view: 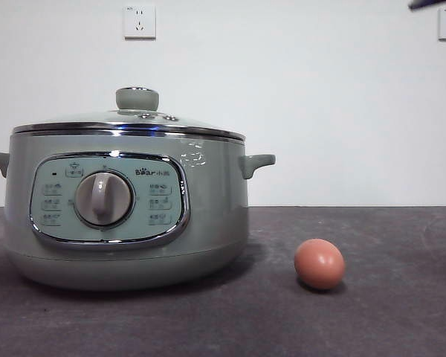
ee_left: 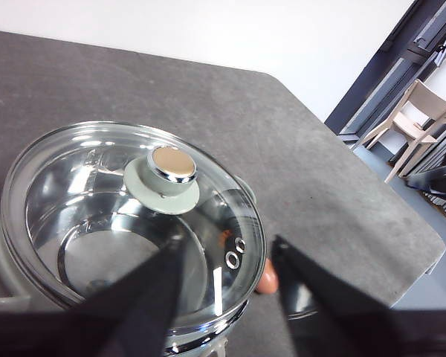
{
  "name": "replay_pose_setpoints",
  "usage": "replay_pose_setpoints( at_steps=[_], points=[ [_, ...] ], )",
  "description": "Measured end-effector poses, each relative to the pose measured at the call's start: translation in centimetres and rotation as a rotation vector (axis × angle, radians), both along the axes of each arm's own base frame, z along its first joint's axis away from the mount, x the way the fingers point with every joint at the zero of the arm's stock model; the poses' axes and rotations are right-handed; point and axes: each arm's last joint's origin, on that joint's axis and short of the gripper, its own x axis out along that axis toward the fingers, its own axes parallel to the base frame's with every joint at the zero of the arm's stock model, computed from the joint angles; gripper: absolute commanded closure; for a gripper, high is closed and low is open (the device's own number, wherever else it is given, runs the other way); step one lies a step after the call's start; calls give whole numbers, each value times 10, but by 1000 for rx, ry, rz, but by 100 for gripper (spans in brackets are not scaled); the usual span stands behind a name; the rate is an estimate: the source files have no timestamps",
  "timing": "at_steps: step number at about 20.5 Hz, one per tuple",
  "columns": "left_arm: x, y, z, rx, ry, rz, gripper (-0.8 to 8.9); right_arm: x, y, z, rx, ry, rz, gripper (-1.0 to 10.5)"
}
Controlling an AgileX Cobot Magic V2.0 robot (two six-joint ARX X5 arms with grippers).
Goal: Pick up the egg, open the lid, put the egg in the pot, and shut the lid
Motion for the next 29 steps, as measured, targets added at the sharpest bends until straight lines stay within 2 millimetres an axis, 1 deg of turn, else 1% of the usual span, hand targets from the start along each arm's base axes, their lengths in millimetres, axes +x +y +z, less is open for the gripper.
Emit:
replay_pose_setpoints(
  at_steps=[3,5,8,12,14,16,19,22,23,24,26,28,29],
  points=[
    [2,0,-1,2,7,5,491,3,8,-4,-55,9,-16,505],
    [3,0,0,2,-2,8,491,5,18,-7,-103,22,-27,505],
    [4,0,2,4,-19,21,491,8,34,-12,-192,36,-52,505],
    [4,0,3,5,-32,26,491,15,62,-27,-323,79,-84,506],
    [3,1,7,14,-32,53,491,21,83,-45,-423,126,-101,508],
    [1,2,19,20,-60,75,491,28,99,-63,-510,172,-113,510],
    [-5,2,38,26,-123,86,491,44,113,-92,-577,258,-119,511],
    [-14,3,57,29,-173,93,491,60,127,-116,-591,284,-124,518],
    [-16,3,61,29,-185,93,491,64,130,-124,-595,292,-125,557],
    [-17,3,64,29,-196,93,491,68,133,-132,-603,304,-127,585],
    [-18,3,66,31,-198,93,491,74,138,-146,-618,329,-129,601],
    [-18,3,64,34,-177,94,491,77,140,-158,-641,357,-127,607],
    [-18,3,63,36,-171,94,491,78,140,-161,-647,363,-128,633]
  ],
)
